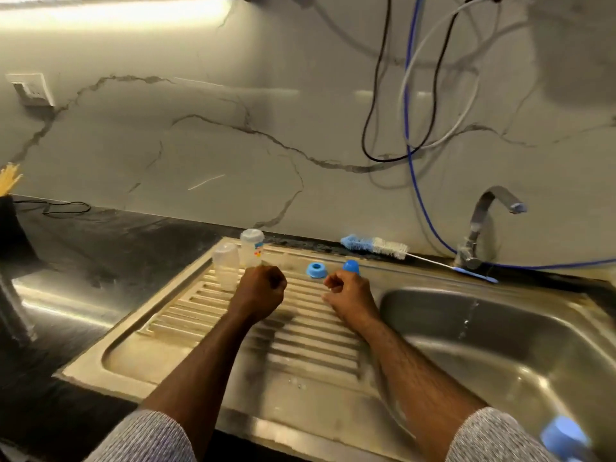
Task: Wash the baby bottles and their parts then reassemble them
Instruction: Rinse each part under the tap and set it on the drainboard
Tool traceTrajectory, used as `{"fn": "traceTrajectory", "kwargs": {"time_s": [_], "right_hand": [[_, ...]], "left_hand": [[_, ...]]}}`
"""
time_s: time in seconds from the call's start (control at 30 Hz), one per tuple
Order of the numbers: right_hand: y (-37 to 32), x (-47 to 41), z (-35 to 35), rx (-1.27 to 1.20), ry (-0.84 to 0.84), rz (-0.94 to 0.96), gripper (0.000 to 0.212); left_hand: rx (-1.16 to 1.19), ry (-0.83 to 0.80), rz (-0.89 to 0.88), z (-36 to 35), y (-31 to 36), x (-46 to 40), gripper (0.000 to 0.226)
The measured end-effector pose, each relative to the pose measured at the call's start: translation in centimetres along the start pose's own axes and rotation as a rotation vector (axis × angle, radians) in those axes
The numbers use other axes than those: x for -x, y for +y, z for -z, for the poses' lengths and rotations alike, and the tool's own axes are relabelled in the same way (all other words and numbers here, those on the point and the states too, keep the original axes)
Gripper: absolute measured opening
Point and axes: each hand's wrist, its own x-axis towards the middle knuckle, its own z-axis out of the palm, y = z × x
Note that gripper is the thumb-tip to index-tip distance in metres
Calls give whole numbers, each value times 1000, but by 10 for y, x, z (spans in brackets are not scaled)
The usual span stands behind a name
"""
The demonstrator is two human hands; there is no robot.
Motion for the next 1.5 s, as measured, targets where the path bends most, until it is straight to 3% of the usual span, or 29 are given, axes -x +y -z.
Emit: {"fn": "traceTrajectory", "kwargs": {"time_s": [0.17, 0.33, 0.43, 0.6, 0.7, 0.97, 1.13, 1.2, 1.5], "right_hand": [[63, 24, 90, 100, 115, -56, 13], [132, 51, 164, 254, 2, -119, 23], [159, 64, 183, 382, -180, -172, 28], [188, 71, 166, 505, -681, -287, 46], [200, 67, 153, 493, -768, -351, 46], [222, 60, 143, 422, -571, -315, 12], [232, 51, 172, 145, 55, -434, 19], [234, 48, 181, 25, 167, -479, 23], [221, 23, 196, -105, 112, -490, 11]], "left_hand": [[38, -29, -92, -72, 82, -12, 13], [87, -231, -174, -150, 147, -13, 13], [59, -291, -200, -194, 172, -6, 16], [-14, -450, -185, -242, 184, -2, 20], [-12, -455, -140, -254, 179, -7, 17], [78, -345, 58, -274, 153, -13, 11], [182, -349, 135, -281, 163, -22, 8], [193, -393, 132, -290, 166, -21, 17], [156, -513, 9, -314, 168, -14, 53]]}}
